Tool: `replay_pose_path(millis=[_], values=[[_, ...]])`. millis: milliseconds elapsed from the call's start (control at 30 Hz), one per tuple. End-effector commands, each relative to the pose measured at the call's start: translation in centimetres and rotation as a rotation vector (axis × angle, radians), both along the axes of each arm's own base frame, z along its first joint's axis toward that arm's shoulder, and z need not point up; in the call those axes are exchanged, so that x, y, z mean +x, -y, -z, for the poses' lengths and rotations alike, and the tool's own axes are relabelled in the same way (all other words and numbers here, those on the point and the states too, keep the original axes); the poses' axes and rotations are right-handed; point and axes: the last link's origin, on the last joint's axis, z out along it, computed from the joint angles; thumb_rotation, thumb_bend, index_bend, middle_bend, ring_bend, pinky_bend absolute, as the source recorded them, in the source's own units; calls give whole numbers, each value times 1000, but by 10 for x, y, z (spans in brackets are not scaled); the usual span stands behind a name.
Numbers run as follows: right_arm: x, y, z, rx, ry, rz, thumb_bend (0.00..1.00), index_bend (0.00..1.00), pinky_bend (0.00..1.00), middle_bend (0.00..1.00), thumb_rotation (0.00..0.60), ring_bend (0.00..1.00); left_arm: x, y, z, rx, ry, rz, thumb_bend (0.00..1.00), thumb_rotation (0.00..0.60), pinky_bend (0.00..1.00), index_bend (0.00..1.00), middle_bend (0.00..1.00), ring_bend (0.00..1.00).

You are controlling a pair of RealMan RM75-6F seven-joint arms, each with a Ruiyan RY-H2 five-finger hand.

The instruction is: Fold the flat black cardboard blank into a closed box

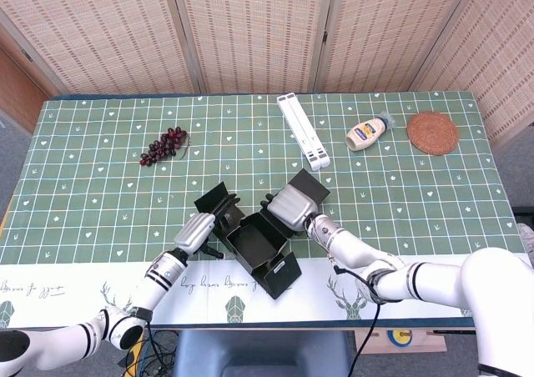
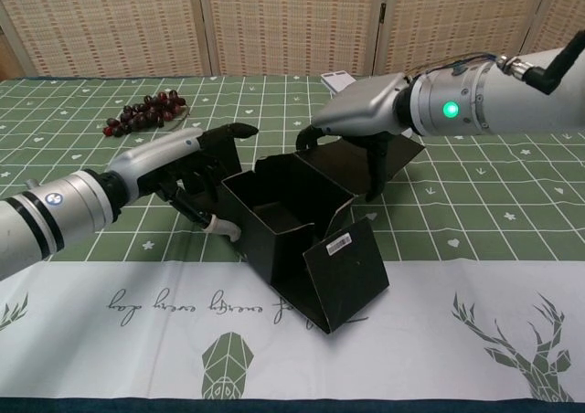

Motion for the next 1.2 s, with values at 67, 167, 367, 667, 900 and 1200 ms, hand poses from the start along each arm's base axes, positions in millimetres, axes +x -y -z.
replay_pose_path(millis=[67,167,367,667,900,1200], values=[[2,0,-2,12,-8,-21,182,286,918,397,600,778,-2,-1,0,-4,3,-9,30,600,458,0,0,393],[2,-1,-3,17,-15,-34,183,287,918,399,600,779,-3,-1,-2,-5,9,-12,30,600,476,0,0,419],[5,-2,-3,23,-6,-56,184,288,921,402,600,781,-2,3,-2,-49,34,-18,30,600,555,0,0,502],[8,-2,-1,22,-18,-107,187,288,921,407,600,781,-1,8,4,-133,84,-41,30,600,605,0,0,504],[13,-3,-2,29,-26,-155,192,294,921,412,600,786,-3,10,5,-189,109,-70,30,600,679,0,0,507],[15,-3,-4,38,-35,-230,195,304,921,422,600,792,-3,10,5,-272,154,-111,30,600,693,26,43,510]])
